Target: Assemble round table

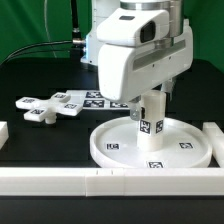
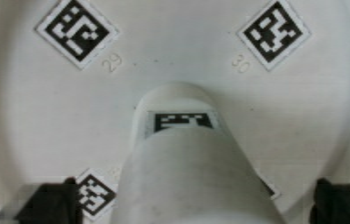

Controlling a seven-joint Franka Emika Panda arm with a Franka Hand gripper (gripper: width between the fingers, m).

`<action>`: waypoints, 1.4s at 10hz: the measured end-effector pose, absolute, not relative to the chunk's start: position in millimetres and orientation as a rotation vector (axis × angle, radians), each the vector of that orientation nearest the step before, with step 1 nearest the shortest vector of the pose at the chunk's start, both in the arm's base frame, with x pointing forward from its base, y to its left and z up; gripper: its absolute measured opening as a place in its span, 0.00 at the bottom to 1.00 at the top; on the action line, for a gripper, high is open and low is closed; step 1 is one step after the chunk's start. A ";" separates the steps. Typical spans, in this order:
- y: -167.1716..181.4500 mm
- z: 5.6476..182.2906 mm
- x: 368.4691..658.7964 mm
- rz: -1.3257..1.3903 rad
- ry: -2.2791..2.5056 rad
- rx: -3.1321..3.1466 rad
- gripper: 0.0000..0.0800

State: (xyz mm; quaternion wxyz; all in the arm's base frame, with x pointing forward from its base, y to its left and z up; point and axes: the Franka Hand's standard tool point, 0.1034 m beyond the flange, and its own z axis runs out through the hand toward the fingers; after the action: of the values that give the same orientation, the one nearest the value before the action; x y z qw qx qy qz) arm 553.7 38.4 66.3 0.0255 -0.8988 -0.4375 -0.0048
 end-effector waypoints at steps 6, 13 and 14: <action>39.4 66.9 554.3 -0.007 -1.773 -2.557 0.81; 40.0 67.4 556.6 0.046 -2.442 -2.029 0.81; 39.5 67.1 556.5 0.051 -2.495 -1.971 0.81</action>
Offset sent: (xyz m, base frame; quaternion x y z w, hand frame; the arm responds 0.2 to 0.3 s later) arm 0.0100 0.0089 0.0068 -0.0117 -0.0162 -0.2235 0.9745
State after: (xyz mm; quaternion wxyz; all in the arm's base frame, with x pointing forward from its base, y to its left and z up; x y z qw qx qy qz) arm 556.5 39.5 67.1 -0.0193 -0.6196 -0.7845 0.0161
